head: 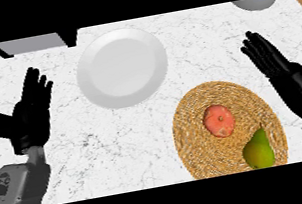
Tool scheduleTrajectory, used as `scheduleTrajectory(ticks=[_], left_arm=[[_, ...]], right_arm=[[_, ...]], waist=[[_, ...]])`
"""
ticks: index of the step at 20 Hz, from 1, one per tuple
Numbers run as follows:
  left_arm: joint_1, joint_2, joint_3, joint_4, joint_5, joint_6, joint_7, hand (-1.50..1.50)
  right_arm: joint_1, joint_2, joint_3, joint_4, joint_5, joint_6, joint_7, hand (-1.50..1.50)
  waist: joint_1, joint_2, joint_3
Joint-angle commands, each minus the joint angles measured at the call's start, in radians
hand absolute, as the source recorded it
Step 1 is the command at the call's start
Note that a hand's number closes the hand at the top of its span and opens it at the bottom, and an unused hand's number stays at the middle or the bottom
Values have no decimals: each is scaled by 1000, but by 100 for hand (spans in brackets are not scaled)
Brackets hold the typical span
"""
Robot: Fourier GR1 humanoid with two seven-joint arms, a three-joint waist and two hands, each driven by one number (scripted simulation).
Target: Pick the squash from the placemat and place it in the plate
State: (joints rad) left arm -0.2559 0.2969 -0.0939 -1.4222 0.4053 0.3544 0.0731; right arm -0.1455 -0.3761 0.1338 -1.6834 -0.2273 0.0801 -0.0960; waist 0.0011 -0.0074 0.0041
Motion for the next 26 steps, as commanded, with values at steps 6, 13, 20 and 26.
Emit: scheduleTrajectory(ticks=[6, 13, 20, 26], left_arm=[[141, 246, -96, 35, -281, -59, -126, 0], [283, 264, -93, 12, -286, -75, -203, 0], [342, 268, -46, -34, -286, -119, -240, 0], [347, 261, -37, 1, -300, -107, -271, 0]], right_arm=[[-3, 323, -162, -15, -362, -181, 51, -150], [211, 371, -84, -190, -11, -658, -171, -150], [469, 308, 163, -384, 63, -639, -168, -150], [544, 44, 182, -435, 217, -602, 99, -150]], waist=[[14, 3, 4], [-6, -6, -4], [-3, 4, -4], [0, 5, -7]])
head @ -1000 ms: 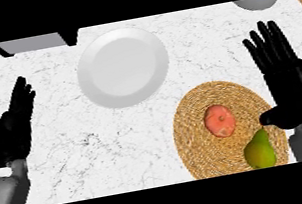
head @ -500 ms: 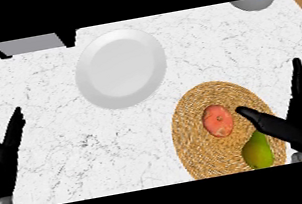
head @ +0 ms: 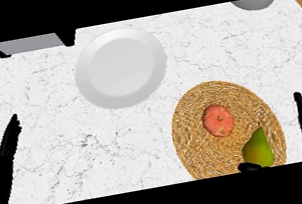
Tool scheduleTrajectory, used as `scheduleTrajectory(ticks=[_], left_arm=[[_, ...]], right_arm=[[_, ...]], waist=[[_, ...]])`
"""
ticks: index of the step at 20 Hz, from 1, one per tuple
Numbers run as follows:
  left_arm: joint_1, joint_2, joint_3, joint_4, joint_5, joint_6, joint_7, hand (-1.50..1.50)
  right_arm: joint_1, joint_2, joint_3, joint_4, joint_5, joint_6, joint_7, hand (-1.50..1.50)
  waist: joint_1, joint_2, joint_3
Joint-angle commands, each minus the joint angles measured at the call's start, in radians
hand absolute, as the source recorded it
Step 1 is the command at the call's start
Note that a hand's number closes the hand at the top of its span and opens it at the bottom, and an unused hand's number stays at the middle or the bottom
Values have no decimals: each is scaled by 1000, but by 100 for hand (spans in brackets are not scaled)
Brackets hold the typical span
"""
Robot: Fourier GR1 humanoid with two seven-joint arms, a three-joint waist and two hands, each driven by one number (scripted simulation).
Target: Pick the squash from the placemat and place it in the plate
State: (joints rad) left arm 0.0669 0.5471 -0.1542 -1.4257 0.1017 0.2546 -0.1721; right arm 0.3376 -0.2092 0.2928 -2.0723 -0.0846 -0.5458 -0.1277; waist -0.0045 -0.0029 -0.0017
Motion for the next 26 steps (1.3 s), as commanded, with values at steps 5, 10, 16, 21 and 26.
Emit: scheduleTrajectory(ticks=[5, 10, 16, 21, 26], left_arm=[[7, -27, -11, -28, -29, 9, 8, 0], [53, -12, 21, -26, -17, -21, -27, 0], [1, -34, 17, -58, -50, -18, 49, 0], [21, -43, 45, -32, -40, -51, 9, 0], [19, -76, 30, -86, -104, -34, 67, 0]], right_arm=[[6, -264, -24, -54, 125, 93, 371, -150], [-111, -376, -73, -118, 112, 185, 686, -150], [-350, -370, -49, 48, 59, 328, 835, -150], [-396, -351, 49, 167, 126, 412, 859, -150], [-439, -275, 77, 305, 158, 496, 776, -150]], waist=[[9, 3, 0], [17, 4, 0], [19, 5, 1], [19, 4, 1], [12, 3, 2]])
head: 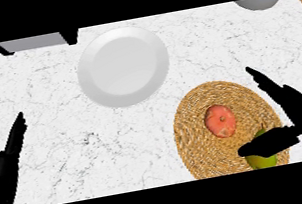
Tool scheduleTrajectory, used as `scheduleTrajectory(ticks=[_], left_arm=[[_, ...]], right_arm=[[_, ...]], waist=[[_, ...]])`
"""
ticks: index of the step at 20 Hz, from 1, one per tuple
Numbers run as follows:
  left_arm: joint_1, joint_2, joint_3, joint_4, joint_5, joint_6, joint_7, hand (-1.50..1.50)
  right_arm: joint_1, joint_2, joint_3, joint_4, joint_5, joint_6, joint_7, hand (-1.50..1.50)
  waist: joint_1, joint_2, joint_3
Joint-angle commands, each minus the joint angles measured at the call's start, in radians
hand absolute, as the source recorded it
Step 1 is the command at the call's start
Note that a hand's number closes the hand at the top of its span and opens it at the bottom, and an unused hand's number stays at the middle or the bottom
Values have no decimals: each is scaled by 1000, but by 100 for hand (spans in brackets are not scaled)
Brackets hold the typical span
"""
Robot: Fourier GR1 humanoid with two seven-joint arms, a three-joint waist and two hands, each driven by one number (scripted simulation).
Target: Pick the squash from the placemat and place it in the plate
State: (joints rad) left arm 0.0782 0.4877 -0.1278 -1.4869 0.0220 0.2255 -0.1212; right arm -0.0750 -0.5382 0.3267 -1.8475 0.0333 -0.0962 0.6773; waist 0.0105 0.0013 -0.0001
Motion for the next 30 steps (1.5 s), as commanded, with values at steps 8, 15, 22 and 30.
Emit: scheduleTrajectory(ticks=[8, 15, 22, 30], left_arm=[[-73, -60, 76, 104, -66, -70, -7, 0], [20, -71, 131, 40, -75, -111, -51, 0], [50, -114, 178, 42, -105, -158, -85, 0], [37, -140, 180, -9, -151, -180, -14, 0]], right_arm=[[-73, 134, -38, 243, 57, 172, -120, -150], [-53, 215, 4, 292, 140, 222, -136, -150], [-23, 265, -57, 345, 204, 253, -196, -150], [-73, 361, -89, 451, 265, 201, -317, 150]], waist=[[-8, 0, 0], [-5, -1, 0], [-8, -1, 0], [-6, -1, 0]])
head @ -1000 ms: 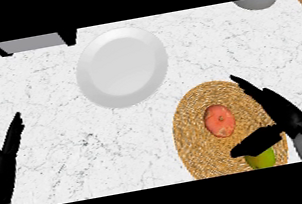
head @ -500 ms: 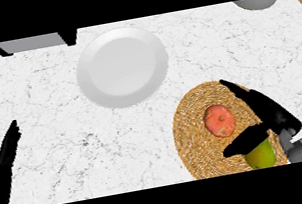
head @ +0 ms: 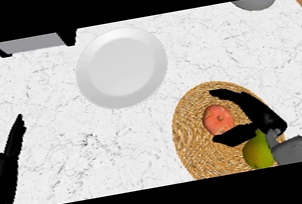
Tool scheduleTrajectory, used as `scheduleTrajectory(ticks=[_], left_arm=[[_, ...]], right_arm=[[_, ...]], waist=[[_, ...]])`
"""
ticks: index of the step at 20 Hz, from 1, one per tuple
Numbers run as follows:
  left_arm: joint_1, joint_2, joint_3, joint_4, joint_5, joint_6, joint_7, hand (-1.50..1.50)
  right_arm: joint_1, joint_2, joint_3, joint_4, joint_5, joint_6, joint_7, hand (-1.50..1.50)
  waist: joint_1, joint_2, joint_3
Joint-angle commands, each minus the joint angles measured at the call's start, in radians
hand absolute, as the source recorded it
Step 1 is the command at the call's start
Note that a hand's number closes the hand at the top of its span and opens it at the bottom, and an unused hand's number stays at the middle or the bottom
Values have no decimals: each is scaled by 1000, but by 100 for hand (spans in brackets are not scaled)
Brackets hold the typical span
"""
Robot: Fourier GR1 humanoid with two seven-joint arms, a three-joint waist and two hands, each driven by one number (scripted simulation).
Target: Pick the squash from the placemat and place it in the plate
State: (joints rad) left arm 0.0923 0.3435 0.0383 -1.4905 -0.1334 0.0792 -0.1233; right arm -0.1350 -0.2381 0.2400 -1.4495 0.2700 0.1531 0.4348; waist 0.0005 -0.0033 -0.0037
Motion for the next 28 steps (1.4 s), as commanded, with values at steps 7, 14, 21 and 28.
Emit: scheduleTrajectory(ticks=[7, 14, 21, 28], left_arm=[[-11, -45, 52, 45, -36, -49, -47, 0], [-41, -34, -15, -55, -25, -72, 4, 0], [-68, -43, -20, -26, -60, -43, -1, 0], [-45, -30, 12, -10, -43, -52, 6, 0]], right_arm=[[8, 84, -23, 43, 90, -28, -109, 150], [-429, -299, -29, 367, 285, 155, -236, 150], [-638, -335, -65, 658, 407, -42, -436, 150], [-760, -310, -155, 772, 403, -284, -639, 150]], waist=[[0, 3, 4], [125, 44, 7], [105, 39, 8], [67, 22, 7]])
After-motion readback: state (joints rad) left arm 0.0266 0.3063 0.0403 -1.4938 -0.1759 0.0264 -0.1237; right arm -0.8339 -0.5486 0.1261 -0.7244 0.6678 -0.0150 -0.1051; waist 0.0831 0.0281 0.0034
